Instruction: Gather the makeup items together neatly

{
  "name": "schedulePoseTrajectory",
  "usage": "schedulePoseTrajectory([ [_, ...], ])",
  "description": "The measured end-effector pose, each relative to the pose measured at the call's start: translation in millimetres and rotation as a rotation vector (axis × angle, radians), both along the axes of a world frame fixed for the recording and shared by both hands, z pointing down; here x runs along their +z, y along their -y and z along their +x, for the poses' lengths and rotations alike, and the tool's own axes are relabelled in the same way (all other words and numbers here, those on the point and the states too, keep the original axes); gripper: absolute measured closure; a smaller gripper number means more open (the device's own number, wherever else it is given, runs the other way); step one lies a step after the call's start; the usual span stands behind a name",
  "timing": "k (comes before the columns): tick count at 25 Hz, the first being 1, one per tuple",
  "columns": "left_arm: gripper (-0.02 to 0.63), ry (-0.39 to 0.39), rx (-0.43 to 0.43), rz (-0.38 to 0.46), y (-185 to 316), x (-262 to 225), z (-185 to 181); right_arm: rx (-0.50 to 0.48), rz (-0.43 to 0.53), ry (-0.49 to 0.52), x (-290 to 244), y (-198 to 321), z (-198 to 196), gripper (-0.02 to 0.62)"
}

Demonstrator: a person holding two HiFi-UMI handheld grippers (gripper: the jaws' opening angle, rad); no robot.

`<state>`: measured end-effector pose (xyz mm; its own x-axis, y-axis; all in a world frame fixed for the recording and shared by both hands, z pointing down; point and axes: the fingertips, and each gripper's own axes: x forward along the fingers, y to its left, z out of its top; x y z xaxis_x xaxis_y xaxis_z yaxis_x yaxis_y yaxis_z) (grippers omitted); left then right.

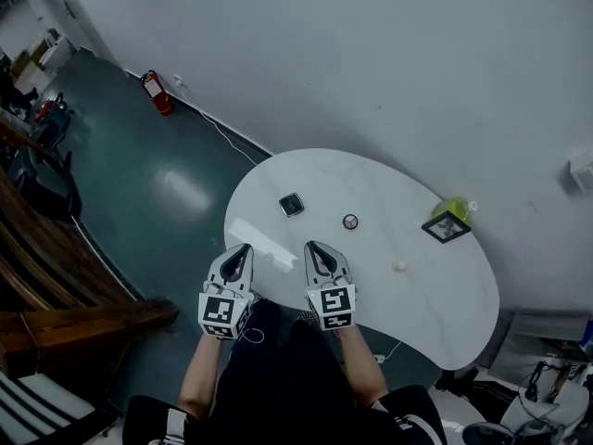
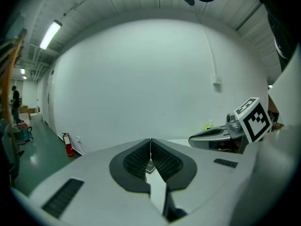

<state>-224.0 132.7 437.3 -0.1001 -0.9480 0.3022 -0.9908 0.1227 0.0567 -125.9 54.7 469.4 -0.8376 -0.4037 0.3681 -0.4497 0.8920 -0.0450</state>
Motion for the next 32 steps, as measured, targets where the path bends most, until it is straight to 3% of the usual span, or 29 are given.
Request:
schedulePoseTrajectory([
  [11, 0.586, -0.06, 0.147, -0.044, 52, 40, -79, 0.114, -0.046, -0.082, 43, 35, -72, 0.56],
  [20, 0.586, -0.082, 0.281, -0.095, 91, 76, -119, 0.171, -0.087, -0.156, 92, 70, -113, 0.554],
  [22, 0.586, -0.088, 0.293, -0.103, 99, 82, -124, 0.173, -0.12, -0.176, 106, 77, -117, 0.478],
  [32, 0.586, -0.131, 0.303, -0.157, 115, 119, -148, 0.121, -0.158, -0.343, 176, 95, -135, 0.327],
])
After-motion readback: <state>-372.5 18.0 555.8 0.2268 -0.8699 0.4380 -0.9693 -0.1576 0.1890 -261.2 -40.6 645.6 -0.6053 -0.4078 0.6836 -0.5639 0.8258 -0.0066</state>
